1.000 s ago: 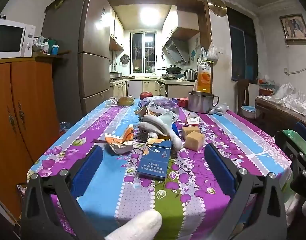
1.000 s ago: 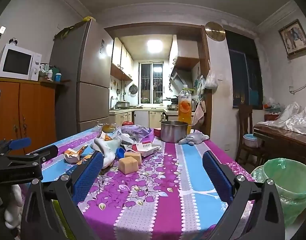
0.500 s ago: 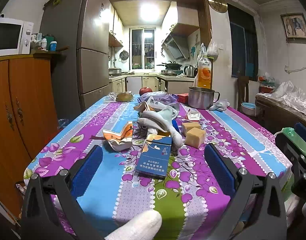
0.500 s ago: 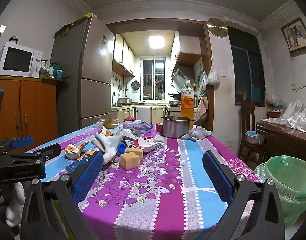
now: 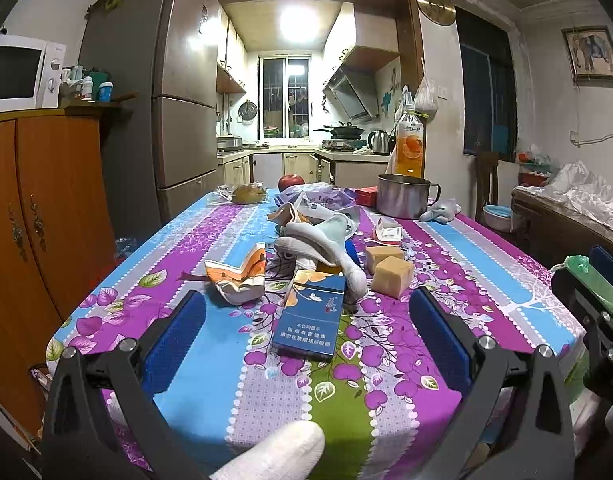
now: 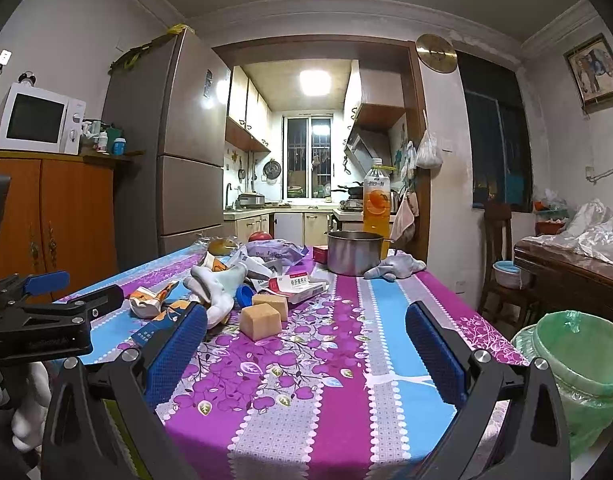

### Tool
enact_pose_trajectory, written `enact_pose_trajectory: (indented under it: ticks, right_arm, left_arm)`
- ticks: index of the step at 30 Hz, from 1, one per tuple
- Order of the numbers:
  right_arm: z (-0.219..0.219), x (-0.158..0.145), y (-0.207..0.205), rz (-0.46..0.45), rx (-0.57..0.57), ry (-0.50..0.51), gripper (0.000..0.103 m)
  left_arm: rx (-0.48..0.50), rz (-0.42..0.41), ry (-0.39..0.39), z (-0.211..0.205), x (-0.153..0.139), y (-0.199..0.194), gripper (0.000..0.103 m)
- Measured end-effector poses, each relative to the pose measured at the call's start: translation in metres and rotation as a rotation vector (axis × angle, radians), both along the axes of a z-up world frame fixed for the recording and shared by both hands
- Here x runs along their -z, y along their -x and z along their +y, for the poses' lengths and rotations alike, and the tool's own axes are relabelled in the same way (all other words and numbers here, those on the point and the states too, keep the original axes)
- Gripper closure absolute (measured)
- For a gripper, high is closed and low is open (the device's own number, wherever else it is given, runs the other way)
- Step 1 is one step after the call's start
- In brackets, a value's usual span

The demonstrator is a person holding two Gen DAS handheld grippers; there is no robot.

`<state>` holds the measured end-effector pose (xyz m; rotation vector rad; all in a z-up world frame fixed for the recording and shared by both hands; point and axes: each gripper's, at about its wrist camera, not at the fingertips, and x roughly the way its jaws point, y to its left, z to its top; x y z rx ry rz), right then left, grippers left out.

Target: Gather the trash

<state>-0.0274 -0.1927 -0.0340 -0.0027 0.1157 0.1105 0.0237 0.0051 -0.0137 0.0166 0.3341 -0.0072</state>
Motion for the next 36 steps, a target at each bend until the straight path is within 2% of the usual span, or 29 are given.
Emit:
enact_pose_trajectory:
  ticks: [36]
  right_arm:
    - [0.0000,0.0034,-0.0016,0.012,-0.007,0.004,0.004]
  left_arm:
    - [0.005,0.005,0.001,-0.0002,0.0004,-0.0027,0.005]
